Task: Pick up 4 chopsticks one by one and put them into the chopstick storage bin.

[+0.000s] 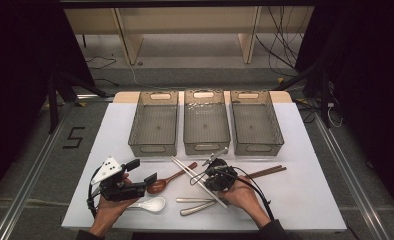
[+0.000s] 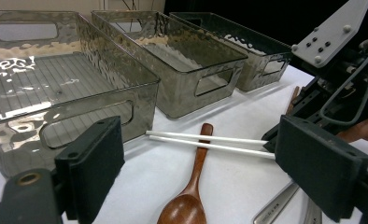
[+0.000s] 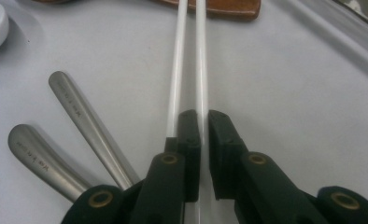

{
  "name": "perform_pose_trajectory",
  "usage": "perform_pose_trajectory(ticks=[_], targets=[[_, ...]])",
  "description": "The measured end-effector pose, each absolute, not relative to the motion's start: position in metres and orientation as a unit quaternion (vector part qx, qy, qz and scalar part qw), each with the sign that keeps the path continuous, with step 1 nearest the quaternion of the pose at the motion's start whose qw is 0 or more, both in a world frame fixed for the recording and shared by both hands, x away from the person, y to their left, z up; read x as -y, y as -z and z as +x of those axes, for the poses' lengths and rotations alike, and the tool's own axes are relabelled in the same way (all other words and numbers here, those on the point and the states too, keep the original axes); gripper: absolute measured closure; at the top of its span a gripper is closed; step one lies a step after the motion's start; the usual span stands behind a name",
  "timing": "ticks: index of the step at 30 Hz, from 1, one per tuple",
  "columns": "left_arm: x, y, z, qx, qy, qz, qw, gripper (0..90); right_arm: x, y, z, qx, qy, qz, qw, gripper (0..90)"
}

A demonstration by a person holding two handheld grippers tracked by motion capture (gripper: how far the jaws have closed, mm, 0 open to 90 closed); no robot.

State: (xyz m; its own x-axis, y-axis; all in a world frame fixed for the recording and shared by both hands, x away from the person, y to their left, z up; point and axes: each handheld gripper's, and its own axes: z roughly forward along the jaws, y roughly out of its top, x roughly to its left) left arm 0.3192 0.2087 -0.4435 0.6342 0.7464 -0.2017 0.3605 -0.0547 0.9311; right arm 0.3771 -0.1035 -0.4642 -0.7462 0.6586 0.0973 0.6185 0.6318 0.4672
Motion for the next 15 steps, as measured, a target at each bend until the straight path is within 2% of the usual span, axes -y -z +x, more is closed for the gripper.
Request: perform_pose_trajectory(ticks=[15], targets=[[-0.209, 0.443, 0.319, -0.393, -0.171, 0.705, 0.564, 14.9, 0.112, 0.449, 0.372, -0.906, -0.252, 0.335, 0.046, 84.9]])
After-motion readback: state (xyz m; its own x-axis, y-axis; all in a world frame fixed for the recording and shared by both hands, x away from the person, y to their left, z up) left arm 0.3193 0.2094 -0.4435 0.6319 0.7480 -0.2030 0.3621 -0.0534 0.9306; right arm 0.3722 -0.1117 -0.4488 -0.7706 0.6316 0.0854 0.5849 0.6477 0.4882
